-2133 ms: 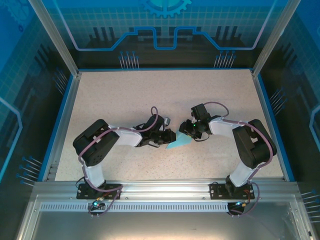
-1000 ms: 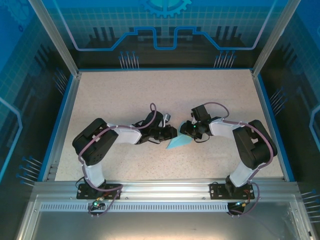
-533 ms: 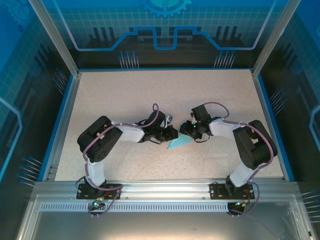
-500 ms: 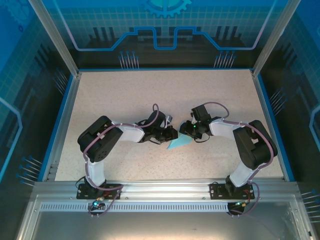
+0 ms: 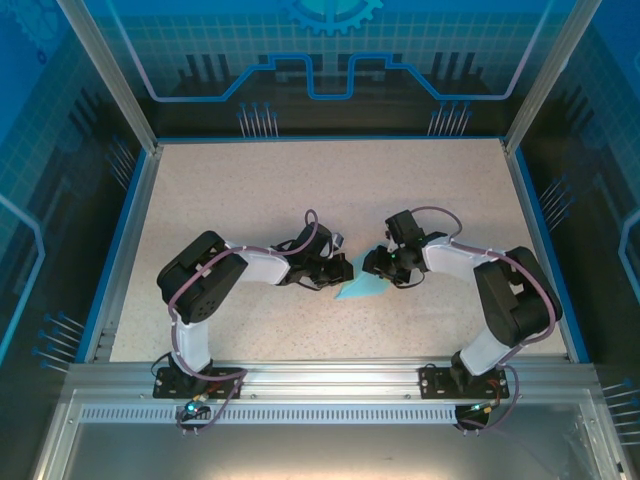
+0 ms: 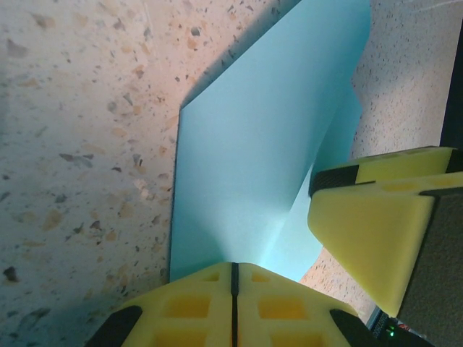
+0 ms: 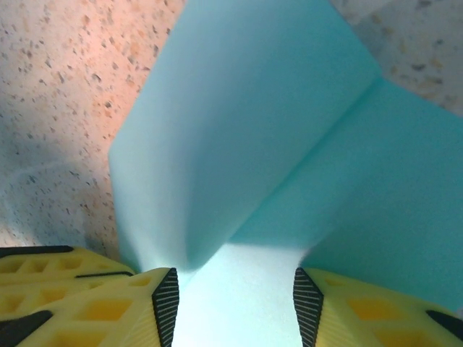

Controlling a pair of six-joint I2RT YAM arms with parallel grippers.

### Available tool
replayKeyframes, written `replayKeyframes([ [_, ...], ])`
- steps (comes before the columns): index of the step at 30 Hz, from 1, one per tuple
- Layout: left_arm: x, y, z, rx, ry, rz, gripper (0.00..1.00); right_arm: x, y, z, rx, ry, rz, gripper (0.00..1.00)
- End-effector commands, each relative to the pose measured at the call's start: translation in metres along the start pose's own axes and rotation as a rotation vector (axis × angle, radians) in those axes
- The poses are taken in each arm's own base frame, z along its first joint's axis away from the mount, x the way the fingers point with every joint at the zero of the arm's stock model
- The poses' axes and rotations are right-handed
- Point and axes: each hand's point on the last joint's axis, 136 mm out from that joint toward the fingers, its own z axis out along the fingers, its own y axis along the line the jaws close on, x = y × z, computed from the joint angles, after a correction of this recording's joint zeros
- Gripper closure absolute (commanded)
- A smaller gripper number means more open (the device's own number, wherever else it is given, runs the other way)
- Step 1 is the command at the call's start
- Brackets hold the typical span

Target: Fold a paper plane with a square sheet of paper (pick it up from the middle)

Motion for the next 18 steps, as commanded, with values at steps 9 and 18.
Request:
replayKeyframes([
  [9,0.002,-0.001,0.004,0.006,0.022,-0.012,0.9,0.015,0.0,-0.014,0.049,0.02,0.073,0.45],
  [18,0.005,-0.01,0.004,0.048,0.041,-0.001,0.89,0.015,-0.001,0.005,-0.029,0.04,0.121,0.38],
])
